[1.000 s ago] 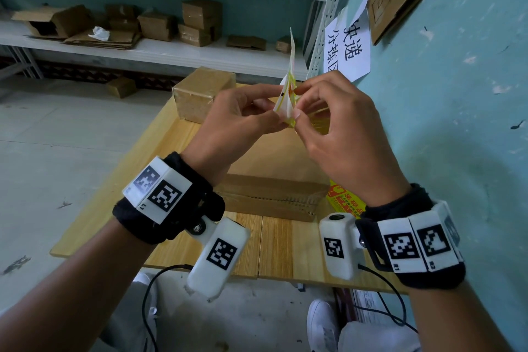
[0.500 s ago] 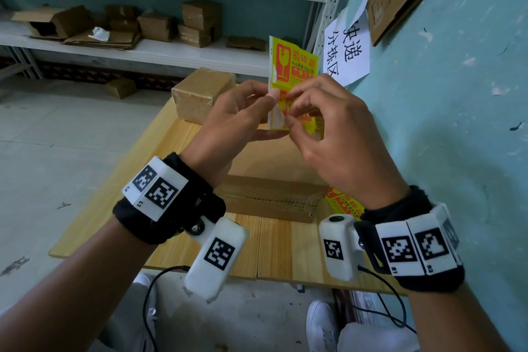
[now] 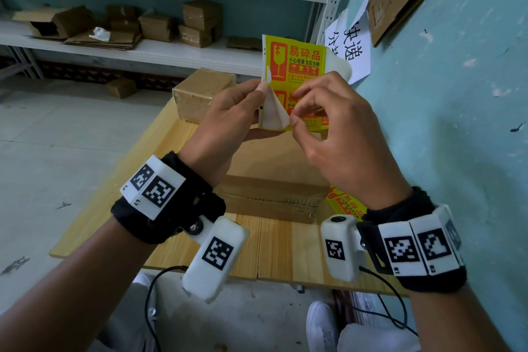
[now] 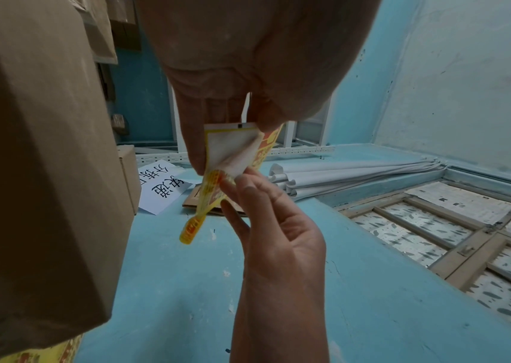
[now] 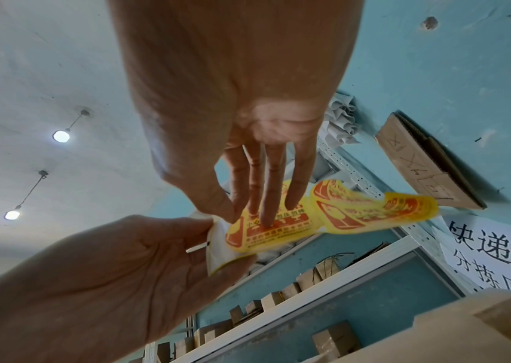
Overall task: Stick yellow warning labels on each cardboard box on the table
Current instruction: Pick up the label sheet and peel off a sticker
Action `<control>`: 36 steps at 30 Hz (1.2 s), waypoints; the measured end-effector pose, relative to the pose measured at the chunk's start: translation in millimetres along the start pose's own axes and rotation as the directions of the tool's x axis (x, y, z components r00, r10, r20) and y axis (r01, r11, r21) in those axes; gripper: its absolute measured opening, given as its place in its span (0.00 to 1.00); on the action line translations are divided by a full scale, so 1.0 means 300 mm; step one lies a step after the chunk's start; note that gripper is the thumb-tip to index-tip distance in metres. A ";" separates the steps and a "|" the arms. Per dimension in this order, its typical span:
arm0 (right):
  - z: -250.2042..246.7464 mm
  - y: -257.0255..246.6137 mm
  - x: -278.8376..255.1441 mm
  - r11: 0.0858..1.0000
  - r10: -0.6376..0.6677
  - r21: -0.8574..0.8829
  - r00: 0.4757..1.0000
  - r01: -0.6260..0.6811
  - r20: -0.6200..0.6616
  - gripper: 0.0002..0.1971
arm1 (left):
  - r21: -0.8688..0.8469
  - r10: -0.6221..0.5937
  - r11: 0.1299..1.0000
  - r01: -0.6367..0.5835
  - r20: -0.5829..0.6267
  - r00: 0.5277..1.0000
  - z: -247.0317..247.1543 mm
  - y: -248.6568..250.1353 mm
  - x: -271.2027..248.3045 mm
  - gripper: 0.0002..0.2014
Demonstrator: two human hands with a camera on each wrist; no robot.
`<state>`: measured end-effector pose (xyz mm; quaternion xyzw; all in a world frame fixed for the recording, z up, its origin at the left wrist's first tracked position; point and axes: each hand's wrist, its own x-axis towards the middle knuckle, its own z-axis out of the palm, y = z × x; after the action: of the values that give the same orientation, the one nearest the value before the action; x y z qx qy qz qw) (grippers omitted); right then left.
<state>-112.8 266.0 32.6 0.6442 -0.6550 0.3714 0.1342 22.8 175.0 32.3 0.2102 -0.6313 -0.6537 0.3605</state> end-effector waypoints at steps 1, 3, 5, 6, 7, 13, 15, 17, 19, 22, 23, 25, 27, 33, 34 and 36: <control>0.000 0.001 0.000 1.000 0.004 -0.003 1.000 -0.004 -0.002 0.04 | -0.004 -0.004 1.000 0.004 -0.006 1.000 0.000 0.001 0.000 0.15; -0.003 0.002 -0.001 1.000 0.009 -0.003 1.000 -0.009 -0.009 0.04 | -0.007 -0.009 1.000 0.009 -0.008 1.000 0.001 0.001 0.001 0.15; -0.006 0.001 -0.001 1.000 0.018 -0.003 1.000 -0.018 -0.009 0.04 | -0.008 -0.013 1.000 0.013 -0.016 1.000 0.000 0.004 -0.001 0.15; -0.007 0.001 -0.001 1.000 0.022 -0.006 1.000 -0.022 -0.004 0.05 | -0.009 -0.016 1.000 0.016 -0.021 1.000 -0.001 0.005 -0.001 0.15; -0.007 0.001 -0.001 1.000 0.024 -0.008 1.000 -0.024 0.000 0.05 | -0.009 -0.018 1.000 0.018 -0.022 1.000 -0.001 0.007 -0.002 0.15; -0.005 -0.009 -0.003 1.000 -0.002 -0.001 1.000 0.002 0.029 0.05 | 0.021 -0.040 0.999 0.041 -0.023 0.999 0.001 0.014 -0.001 0.17; -0.003 -0.016 -0.005 1.000 -0.014 0.007 0.999 0.014 0.044 0.05 | 0.026 -0.050 0.998 0.052 -0.042 0.998 0.000 0.012 0.000 0.16; -0.001 -0.018 -0.006 1.000 -0.020 0.015 0.999 0.019 0.050 0.05 | 0.025 -0.066 0.997 0.068 -0.067 0.996 -0.004 0.008 0.003 0.16; 0.001 -0.016 -0.006 1.000 -0.020 0.011 0.998 0.020 0.052 0.05 | 0.003 -0.086 0.996 0.087 -0.091 0.992 -0.008 0.006 0.007 0.15; 0.002 -0.011 -0.006 1.000 -0.021 0.015 0.999 0.021 0.042 0.05 | -0.024 -0.100 0.995 0.099 -0.095 0.990 -0.014 0.005 0.011 0.14; 0.002 -0.011 -0.006 1.000 -0.021 0.015 0.999 0.020 0.041 0.05 | -0.030 -0.100 0.995 0.097 -0.090 0.991 -0.016 0.004 0.012 0.15; 0.002 -0.011 -0.007 1.000 -0.016 0.015 0.999 0.015 0.041 0.04 | -0.042 -0.096 0.995 0.093 -0.082 0.992 -0.019 0.001 0.014 0.17; 0.000 -0.013 -0.007 1.000 -0.009 0.011 0.999 0.009 0.042 0.04 | -0.052 -0.096 0.994 0.092 -0.082 0.992 -0.020 0.000 0.014 0.16; -0.004 -0.011 -0.007 1.000 0.003 0.016 1.000 -0.003 0.014 0.04 | -0.053 -0.085 0.995 0.081 -0.071 0.994 -0.020 0.004 0.015 0.15; -0.005 -0.011 -0.006 1.000 0.006 0.016 1.000 -0.006 0.012 0.04 | -0.046 -0.079 0.996 0.076 -0.062 0.995 -0.019 0.004 0.013 0.15; -0.006 -0.010 -0.005 1.000 0.011 0.020 1.000 -0.011 0.014 0.05 | -0.036 -0.061 0.998 0.059 -0.047 0.997 -0.016 0.007 0.009 0.14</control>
<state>-110.4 268.7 33.7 0.6445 -0.6556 0.3742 0.1212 25.0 170.0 34.2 0.2385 -0.6044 -0.6699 0.3593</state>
